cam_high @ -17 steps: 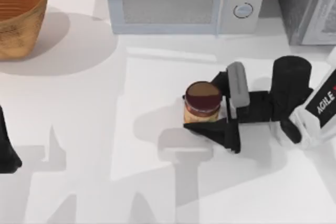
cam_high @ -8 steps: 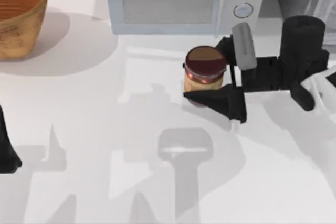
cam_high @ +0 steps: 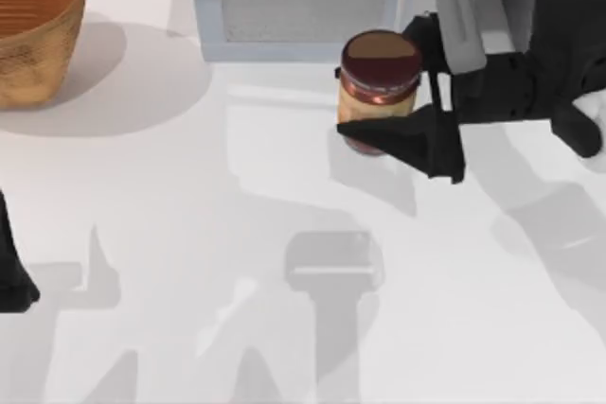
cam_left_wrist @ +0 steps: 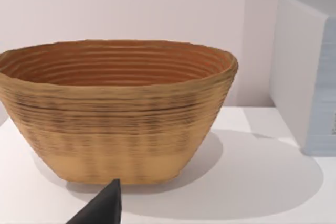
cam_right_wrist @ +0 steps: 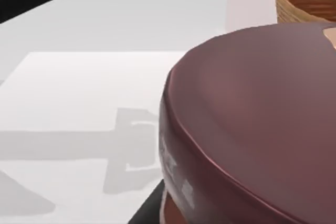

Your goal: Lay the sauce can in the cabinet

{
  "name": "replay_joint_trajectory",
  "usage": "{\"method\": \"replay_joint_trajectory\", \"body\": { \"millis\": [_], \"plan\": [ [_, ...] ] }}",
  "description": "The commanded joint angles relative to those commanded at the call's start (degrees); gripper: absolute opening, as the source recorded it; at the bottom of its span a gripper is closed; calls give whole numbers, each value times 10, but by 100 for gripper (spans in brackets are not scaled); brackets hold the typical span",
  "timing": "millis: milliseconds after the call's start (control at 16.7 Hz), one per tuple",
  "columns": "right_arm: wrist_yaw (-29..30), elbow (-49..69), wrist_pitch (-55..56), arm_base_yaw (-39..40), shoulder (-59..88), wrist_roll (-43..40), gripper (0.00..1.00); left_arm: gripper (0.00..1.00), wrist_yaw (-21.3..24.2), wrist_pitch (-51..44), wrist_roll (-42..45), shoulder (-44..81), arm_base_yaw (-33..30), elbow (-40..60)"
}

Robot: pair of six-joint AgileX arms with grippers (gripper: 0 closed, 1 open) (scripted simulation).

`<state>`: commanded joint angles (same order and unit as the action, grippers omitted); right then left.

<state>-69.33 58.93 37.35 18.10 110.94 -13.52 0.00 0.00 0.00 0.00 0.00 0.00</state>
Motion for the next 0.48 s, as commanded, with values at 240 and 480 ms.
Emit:
{"method": "replay_joint_trajectory", "body": {
  "millis": [240, 480],
  "plan": [
    [3, -4, -1, -2, -4, 2, 0, 100, 0, 0, 0, 0, 0, 0],
    [55, -45, -43, -24, -87, 27, 0, 100, 0, 0, 0, 0, 0, 0]
  ]
}}
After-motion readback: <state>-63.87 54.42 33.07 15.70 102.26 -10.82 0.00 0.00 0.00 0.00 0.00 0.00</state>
